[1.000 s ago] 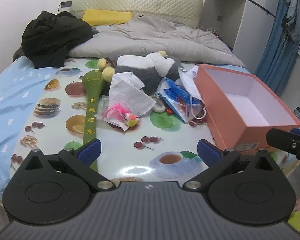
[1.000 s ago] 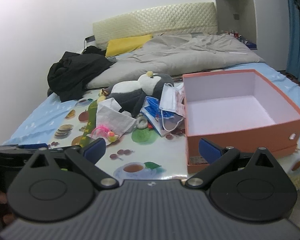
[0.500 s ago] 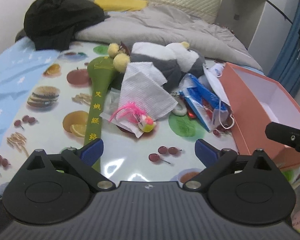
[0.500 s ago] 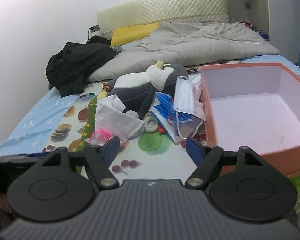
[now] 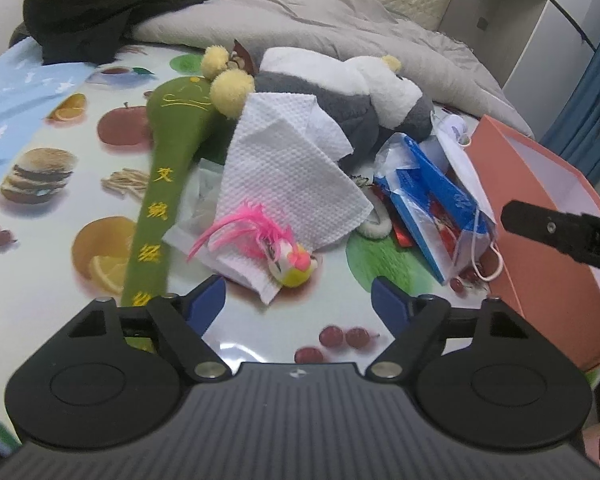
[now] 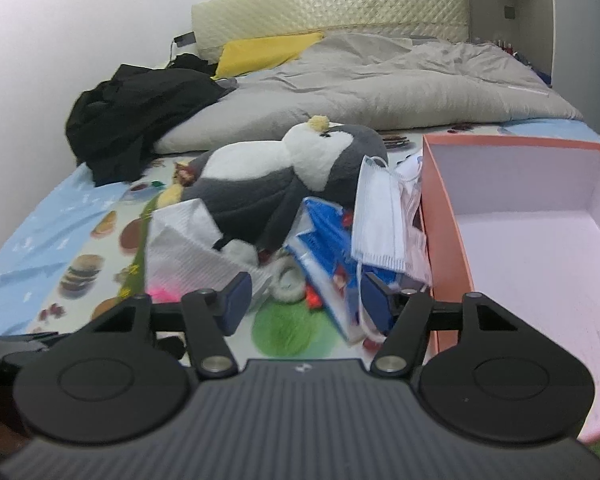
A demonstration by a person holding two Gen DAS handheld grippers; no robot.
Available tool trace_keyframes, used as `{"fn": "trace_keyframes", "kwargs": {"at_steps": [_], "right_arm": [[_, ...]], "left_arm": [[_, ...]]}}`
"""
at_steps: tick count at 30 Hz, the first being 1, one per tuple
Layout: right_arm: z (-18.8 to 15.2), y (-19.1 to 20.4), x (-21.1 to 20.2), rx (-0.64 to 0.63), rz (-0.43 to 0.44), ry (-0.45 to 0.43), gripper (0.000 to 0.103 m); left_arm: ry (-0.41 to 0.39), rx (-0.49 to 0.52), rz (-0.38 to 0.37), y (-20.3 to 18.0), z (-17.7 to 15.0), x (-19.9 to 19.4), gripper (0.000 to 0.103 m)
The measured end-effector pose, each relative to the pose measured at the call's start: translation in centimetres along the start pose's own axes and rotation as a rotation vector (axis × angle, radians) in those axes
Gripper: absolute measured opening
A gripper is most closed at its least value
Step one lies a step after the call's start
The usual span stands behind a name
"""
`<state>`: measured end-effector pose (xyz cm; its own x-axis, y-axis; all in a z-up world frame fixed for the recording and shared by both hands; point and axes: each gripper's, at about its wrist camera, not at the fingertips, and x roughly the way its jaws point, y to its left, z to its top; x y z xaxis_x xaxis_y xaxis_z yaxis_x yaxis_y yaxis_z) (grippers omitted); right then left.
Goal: Organize soft objects
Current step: 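Grasp the pink-feathered yellow ball toy with the left tool while the right tool grasps the white wipe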
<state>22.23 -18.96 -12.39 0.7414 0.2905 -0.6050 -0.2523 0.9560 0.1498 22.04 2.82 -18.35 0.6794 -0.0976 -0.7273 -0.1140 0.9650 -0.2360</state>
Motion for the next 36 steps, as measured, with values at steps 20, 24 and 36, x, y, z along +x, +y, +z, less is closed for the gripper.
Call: {"fn": "trace_keyframes", "kwargs": {"at_steps": [20, 24, 36], "right_arm": [[0.6, -1.3, 7.2, -0.067, -0.128, 0.028, 0.008], [1.0, -1.2, 6.3, -0.072, -0.132, 0.006, 0.004], [1.6, -0.2, 2.6, -0.099, -0.133, -0.051, 0.006]], "left_arm": [[0.055, -0.045, -0.024, 0.6, 0.7, 5.6, 0.038], [0.029, -0.043, -0.032, 0.5, 0.7, 5.1, 0.037], [-0.049, -0.037, -0.087, -0.3, 0.3, 0.6, 0.036]]}}
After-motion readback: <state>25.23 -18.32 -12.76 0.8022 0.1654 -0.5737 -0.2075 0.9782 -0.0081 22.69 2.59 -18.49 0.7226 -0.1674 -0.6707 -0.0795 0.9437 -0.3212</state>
